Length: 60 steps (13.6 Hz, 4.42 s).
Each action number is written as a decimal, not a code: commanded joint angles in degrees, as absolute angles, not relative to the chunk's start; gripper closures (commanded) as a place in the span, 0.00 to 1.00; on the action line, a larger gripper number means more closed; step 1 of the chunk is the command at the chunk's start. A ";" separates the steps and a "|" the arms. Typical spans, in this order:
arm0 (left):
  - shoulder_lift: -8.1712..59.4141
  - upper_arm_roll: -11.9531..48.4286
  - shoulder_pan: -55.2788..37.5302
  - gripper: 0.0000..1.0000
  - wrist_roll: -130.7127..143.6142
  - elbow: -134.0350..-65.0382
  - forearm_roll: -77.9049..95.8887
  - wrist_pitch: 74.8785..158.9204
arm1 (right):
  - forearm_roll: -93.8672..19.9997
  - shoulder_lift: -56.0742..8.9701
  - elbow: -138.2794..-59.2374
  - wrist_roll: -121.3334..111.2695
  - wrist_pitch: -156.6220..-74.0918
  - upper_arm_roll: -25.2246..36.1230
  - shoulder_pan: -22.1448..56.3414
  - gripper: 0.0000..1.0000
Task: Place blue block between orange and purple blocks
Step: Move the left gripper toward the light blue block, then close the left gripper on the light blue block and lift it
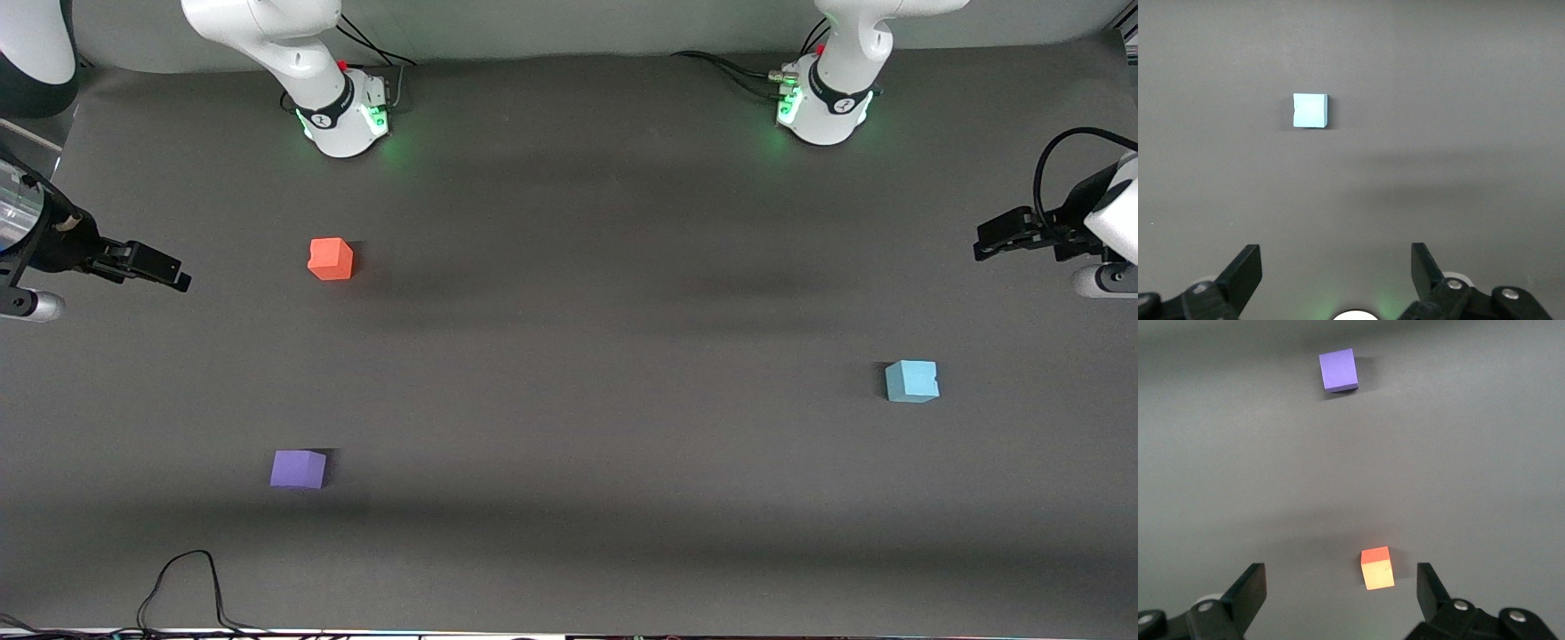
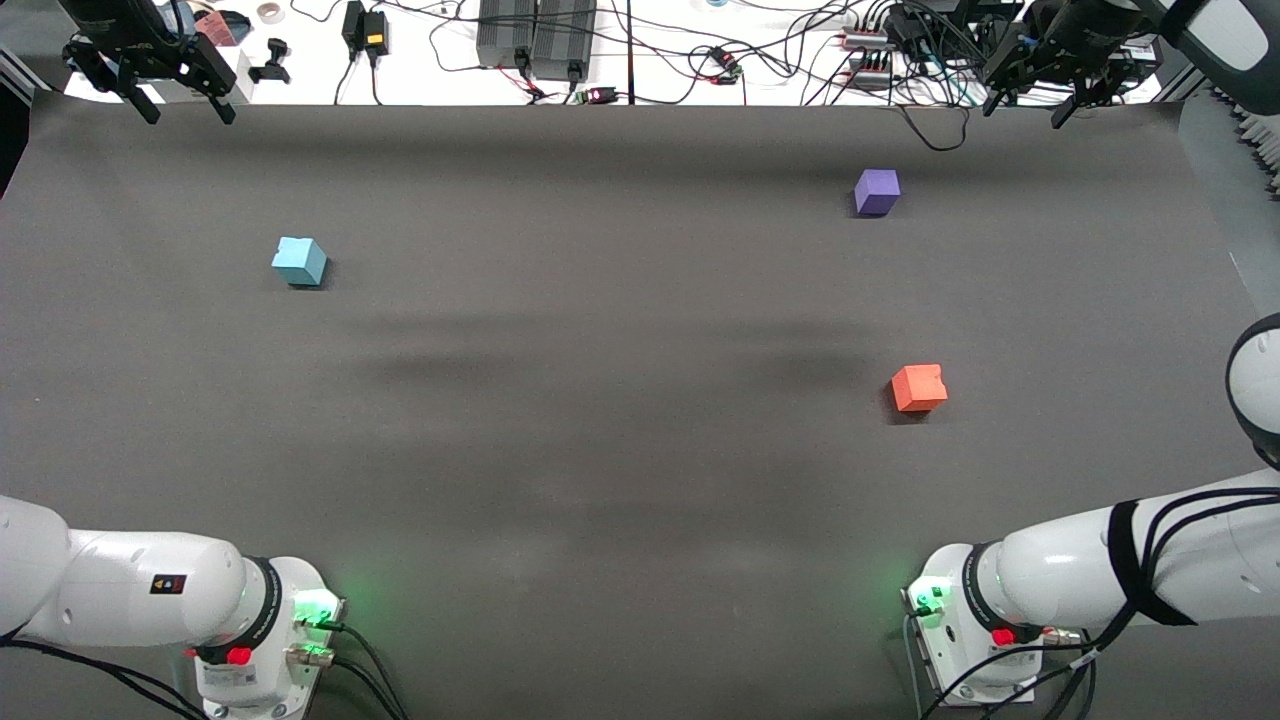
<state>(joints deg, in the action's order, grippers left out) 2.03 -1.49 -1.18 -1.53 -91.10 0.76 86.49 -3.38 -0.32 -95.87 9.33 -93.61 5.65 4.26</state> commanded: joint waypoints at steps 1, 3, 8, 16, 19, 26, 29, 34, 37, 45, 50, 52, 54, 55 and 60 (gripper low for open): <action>1.23 -1.76 -1.23 0.00 -1.58 -92.02 1.49 87.01 | -3.60 -0.35 -95.45 9.41 -93.96 5.89 4.92 0.00; 1.58 -1.76 -1.23 0.00 -1.58 -92.02 1.32 86.75 | -3.60 -0.44 -95.36 9.40 -94.13 5.89 4.92 0.00; 1.58 -2.20 0.78 0.00 -8.32 -92.46 -0.26 87.01 | -3.43 -0.53 -95.36 10.11 -93.96 5.63 5.01 0.00; 3.94 -2.11 4.13 0.00 -17.05 -92.64 -2.72 90.69 | -3.52 -0.88 -95.19 10.20 -94.04 5.71 4.92 0.00; 6.24 -2.20 4.22 0.00 -16.70 -97.80 -2.11 99.81 | -3.60 -0.88 -95.19 10.20 -94.31 5.62 5.01 0.00; 11.68 -2.11 4.22 0.00 -16.08 -116.71 -2.20 130.75 | -3.96 -0.09 -95.01 11.51 -93.52 5.45 10.44 0.00; 15.81 -2.11 4.13 0.00 -16.00 -118.73 -2.20 138.49 | -3.25 -0.09 -95.01 14.40 -93.43 5.45 12.39 0.00; 22.14 -2.11 3.96 0.00 -15.47 -122.96 -2.20 152.13 | -2.20 0.70 -92.90 14.68 -87.46 5.36 12.57 0.00; 24.16 -2.11 4.04 0.00 -15.73 -122.61 -2.20 152.49 | -2.28 1.05 -92.90 15.20 -87.19 5.45 12.48 0.00; 25.58 -2.02 4.04 0.58 -15.56 -121.73 -1.85 153.37 | -2.99 -0.09 -93.25 15.21 -92.36 7.65 11.95 0.00; 21.20 -1.93 4.04 0.57 -14.42 -112.71 -1.76 134.28 | -3.08 -0.79 -92.90 14.15 -95.27 9.05 12.04 0.00; 19.26 -1.50 2.56 0.57 -8.29 -106.99 -1.85 123.18 | -3.25 -0.79 -92.55 13.89 -95.27 9.14 11.95 0.00; 18.90 -0.27 -0.95 0.57 -1.18 -102.06 -1.76 115.53 | -4.48 -0.44 -92.72 13.97 -94.66 8.79 12.48 0.00; 18.72 0.43 -3.32 0.57 2.86 -99.87 -1.84 112.53 | -4.40 -0.61 -92.64 13.71 -94.57 8.70 12.39 0.00; 19.77 0.97 -20.53 0.57 28.25 -95.37 -1.85 110.12 | -4.48 -3.52 -91.41 12.57 -94.31 8.61 12.39 0.00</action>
